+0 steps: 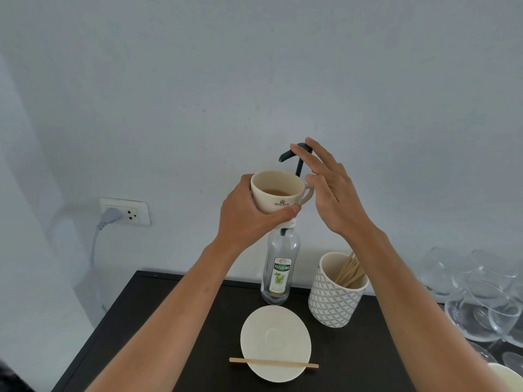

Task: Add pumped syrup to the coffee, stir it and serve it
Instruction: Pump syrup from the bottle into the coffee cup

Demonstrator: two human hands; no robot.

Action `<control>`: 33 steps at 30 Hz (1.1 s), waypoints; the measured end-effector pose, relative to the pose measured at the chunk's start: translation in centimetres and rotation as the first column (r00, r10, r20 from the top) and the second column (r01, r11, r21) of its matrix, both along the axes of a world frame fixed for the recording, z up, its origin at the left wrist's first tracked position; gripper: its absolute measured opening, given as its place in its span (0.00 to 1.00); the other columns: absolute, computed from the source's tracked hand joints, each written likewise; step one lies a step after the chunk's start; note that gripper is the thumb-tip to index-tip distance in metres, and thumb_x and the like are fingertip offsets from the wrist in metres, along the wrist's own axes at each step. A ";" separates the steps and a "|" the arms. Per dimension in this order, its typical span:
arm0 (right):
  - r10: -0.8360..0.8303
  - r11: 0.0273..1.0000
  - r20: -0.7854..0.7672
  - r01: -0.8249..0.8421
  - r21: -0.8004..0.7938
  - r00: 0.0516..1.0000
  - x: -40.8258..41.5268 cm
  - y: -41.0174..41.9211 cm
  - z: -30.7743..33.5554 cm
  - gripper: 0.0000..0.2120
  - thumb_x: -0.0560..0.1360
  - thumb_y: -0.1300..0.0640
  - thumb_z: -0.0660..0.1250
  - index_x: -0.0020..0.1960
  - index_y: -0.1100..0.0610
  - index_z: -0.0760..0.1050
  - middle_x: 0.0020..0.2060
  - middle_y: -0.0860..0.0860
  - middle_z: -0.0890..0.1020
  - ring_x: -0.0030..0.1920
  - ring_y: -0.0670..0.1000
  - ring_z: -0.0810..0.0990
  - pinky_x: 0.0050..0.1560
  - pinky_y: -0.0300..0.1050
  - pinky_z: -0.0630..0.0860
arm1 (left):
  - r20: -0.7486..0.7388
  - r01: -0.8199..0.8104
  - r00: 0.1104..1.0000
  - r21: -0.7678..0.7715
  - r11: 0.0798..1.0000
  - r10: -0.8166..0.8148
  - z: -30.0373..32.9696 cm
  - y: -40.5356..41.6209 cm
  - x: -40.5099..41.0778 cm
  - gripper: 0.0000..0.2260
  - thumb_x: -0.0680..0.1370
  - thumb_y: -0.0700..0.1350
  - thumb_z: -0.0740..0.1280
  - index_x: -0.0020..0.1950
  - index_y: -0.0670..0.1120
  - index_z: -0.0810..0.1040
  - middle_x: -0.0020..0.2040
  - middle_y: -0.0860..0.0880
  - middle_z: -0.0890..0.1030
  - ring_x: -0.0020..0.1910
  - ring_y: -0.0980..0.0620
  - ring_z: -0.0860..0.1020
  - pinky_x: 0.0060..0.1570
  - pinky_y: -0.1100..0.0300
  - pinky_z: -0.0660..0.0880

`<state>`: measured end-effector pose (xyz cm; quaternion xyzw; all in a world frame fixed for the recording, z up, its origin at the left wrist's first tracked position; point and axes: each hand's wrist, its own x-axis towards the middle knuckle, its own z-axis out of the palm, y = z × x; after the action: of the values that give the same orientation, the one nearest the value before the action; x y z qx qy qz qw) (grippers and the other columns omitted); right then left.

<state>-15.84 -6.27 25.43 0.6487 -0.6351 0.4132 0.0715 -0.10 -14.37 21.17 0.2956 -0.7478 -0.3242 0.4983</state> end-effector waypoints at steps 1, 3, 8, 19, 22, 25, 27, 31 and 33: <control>0.000 1.000 0.000 0.000 0.001 1.000 0.0 0.0 -0.2 0.26 0.80 0.54 0.48 0.76 0.40 0.65 0.79 0.43 0.60 0.60 0.44 0.73 0.64 0.34 0.60 | 0.000 -0.001 1.000 -0.002 1.000 0.001 0.0 0.0 0.0 0.36 0.58 0.70 0.74 0.59 0.56 0.70 0.52 0.60 0.79 0.50 0.61 0.79 0.46 0.55 0.80; -0.008 1.000 0.001 0.008 -0.004 1.000 -0.1 -0.1 -0.6 0.27 0.79 0.51 0.47 0.76 0.39 0.63 0.79 0.42 0.59 0.60 0.50 0.73 0.64 0.43 0.65 | -0.003 -0.004 1.000 -0.005 1.000 0.004 0.0 0.0 0.2 0.36 0.58 0.70 0.74 0.60 0.55 0.71 0.53 0.59 0.79 0.50 0.61 0.79 0.46 0.54 0.81; 0.003 1.000 0.024 -0.003 -0.021 1.000 -0.1 -0.3 -0.6 0.27 0.78 0.53 0.49 0.76 0.39 0.64 0.78 0.39 0.59 0.63 0.50 0.71 0.66 0.52 0.70 | -0.008 -0.007 1.000 -0.001 1.000 0.007 0.3 0.0 0.3 0.36 0.58 0.70 0.74 0.59 0.55 0.71 0.52 0.60 0.79 0.50 0.62 0.79 0.46 0.55 0.81; 0.000 1.000 0.014 0.000 -0.021 1.000 0.1 -0.4 -0.6 0.27 0.77 0.57 0.51 0.74 0.40 0.65 0.77 0.40 0.61 0.53 0.52 0.76 0.61 0.50 0.71 | -0.022 0.002 1.000 0.002 1.000 -0.002 0.5 0.1 0.5 0.35 0.58 0.68 0.75 0.59 0.55 0.72 0.51 0.60 0.79 0.49 0.63 0.78 0.45 0.57 0.80; 0.001 1.000 -0.004 -0.001 -0.017 1.000 0.0 -0.3 -0.5 0.27 0.77 0.57 0.52 0.74 0.42 0.66 0.77 0.42 0.62 0.53 0.50 0.76 0.62 0.53 0.70 | -0.015 0.001 1.000 0.004 1.000 -0.001 0.6 0.1 0.4 0.35 0.57 0.68 0.75 0.59 0.55 0.72 0.51 0.60 0.79 0.49 0.63 0.78 0.46 0.56 0.80; -0.001 1.000 0.017 0.001 0.022 1.000 0.0 -0.1 -0.2 0.26 0.79 0.54 0.50 0.75 0.38 0.64 0.78 0.39 0.59 0.59 0.49 0.75 0.65 0.53 0.70 | -0.010 0.000 1.000 0.001 1.000 0.000 0.6 0.2 0.3 0.35 0.57 0.68 0.74 0.59 0.54 0.72 0.52 0.60 0.80 0.50 0.62 0.79 0.47 0.55 0.80; 0.013 0.999 0.031 -0.014 0.040 0.999 0.2 0.2 0.1 0.26 0.80 0.53 0.49 0.75 0.36 0.63 0.79 0.39 0.57 0.60 0.40 0.72 0.67 0.52 0.69 | -0.009 0.002 1.000 -0.005 1.000 -0.002 0.7 0.2 0.3 0.36 0.57 0.68 0.74 0.60 0.54 0.72 0.52 0.59 0.80 0.50 0.61 0.79 0.47 0.54 0.80; 0.027 0.999 0.069 -0.029 0.027 0.997 0.3 0.8 0.9 0.26 0.80 0.54 0.49 0.75 0.39 0.66 0.79 0.41 0.59 0.62 0.26 0.66 0.70 0.50 0.66 | -0.003 0.006 1.000 -0.007 1.000 -0.006 0.6 0.3 0.1 0.36 0.57 0.69 0.74 0.60 0.55 0.72 0.52 0.59 0.79 0.50 0.61 0.79 0.47 0.54 0.80; 0.039 0.999 0.082 -0.041 0.020 0.996 0.2 0.8 1.1 0.26 0.80 0.55 0.49 0.75 0.40 0.67 0.79 0.42 0.60 0.64 0.23 0.61 0.71 0.52 0.65 | -0.003 0.007 1.000 -0.009 1.000 -0.007 0.6 0.4 0.0 0.36 0.57 0.69 0.74 0.60 0.55 0.71 0.52 0.59 0.79 0.50 0.61 0.79 0.47 0.55 0.80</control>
<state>-15.63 -5.49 26.51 0.6446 -0.6289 0.4336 0.0303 -0.10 -13.96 21.76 0.2903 -0.7494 -0.3229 0.4998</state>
